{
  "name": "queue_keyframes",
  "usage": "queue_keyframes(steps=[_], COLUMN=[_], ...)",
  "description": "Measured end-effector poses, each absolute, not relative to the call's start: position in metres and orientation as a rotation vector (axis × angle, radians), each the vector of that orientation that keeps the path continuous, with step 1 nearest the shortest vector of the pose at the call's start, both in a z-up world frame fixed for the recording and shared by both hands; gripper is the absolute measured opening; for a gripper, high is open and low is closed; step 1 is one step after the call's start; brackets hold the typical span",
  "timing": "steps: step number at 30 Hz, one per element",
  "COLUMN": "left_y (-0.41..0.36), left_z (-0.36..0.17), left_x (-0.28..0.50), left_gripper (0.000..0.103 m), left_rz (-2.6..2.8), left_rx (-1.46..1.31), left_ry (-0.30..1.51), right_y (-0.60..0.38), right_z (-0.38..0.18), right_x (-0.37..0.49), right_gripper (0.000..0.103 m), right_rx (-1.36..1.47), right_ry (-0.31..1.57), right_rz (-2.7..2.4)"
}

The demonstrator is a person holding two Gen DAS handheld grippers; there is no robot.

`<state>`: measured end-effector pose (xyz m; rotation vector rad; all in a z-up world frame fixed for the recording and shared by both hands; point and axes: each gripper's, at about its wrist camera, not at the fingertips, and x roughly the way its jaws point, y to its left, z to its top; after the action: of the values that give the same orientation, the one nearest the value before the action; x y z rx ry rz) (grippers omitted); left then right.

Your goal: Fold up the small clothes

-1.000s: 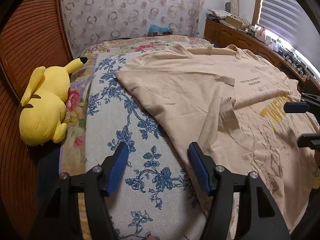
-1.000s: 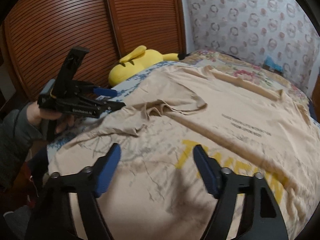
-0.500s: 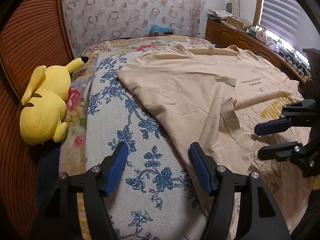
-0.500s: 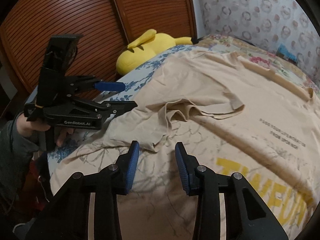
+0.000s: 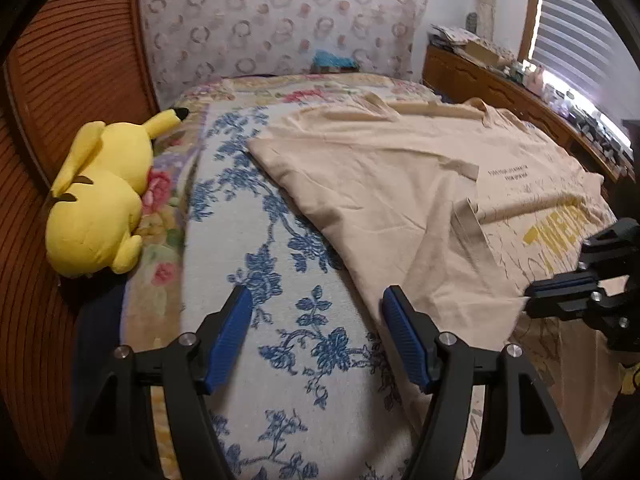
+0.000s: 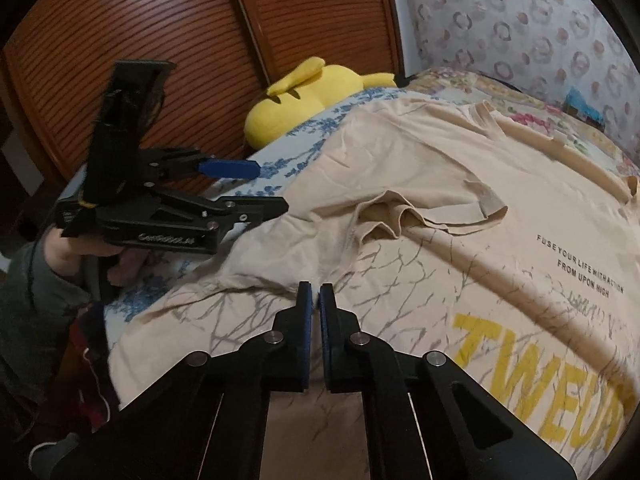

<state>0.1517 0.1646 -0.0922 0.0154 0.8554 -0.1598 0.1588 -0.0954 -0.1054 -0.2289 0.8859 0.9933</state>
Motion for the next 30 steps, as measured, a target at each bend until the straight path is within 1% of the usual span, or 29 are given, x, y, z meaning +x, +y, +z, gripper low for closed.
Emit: queue_keyframes(steps=[4,9,10,11,13,17,19,21,23,25,30], left_y=[0.161,0.145,0.141,0.137,0.125,0.101,0.086,0.073,0.055,0.039,-0.002], left_z=[-0.075,-0.059,-0.057,-0.055,-0.051,-0.049,-0.051,-0.053,-0.055,-0.055,-0.058], left_x=[0.136,0.125,0.123,0.123,0.121,0.122,0.124,0.127,0.133,0.138,0.147], left_gripper=[0.068,0.068,0.068,0.068,0.068,0.068,0.068,0.068,0.068,0.068,0.068], left_rz=[-0.149,-0.193,-0.203,-0.213,-0.235,-0.255,-0.271,-0.291,-0.315,-0.336,-0.397], left_rx=[0.029,0.024,0.025,0.025,0.028,0.051,0.053,0.049,0.05,0.056,0.089], left_ry=[0.79,0.753,0.747,0.741,0.727,0.713,0.716,0.724,0.734,0.74,0.758], right_y=[-0.109,-0.117,-0.118,-0.122,-0.133,-0.165,-0.189,-0.217,-0.239,-0.267,-0.345], right_z=[-0.096,-0.098,-0.099,-0.099,-0.098,-0.088,-0.081,-0.075,-0.071,-0.068,-0.067], right_x=[0.144,0.133,0.133,0.134,0.135,0.139,0.141,0.145,0.148,0.15,0.159], right_gripper=[0.001,0.001,0.006,0.014,0.023,0.036,0.041,0.043,0.049,0.053,0.055], right_rx=[-0.217,-0.249,-0.254,-0.249,-0.229,-0.186,-0.167,-0.149,-0.14,-0.129,-0.107], right_ry=[0.859,0.861,0.86,0.861,0.856,0.828,0.807,0.791,0.784,0.779,0.786], right_rz=[1.001,0.957,0.945,0.938,0.919,0.865,0.823,0.773,0.718,0.648,0.475])
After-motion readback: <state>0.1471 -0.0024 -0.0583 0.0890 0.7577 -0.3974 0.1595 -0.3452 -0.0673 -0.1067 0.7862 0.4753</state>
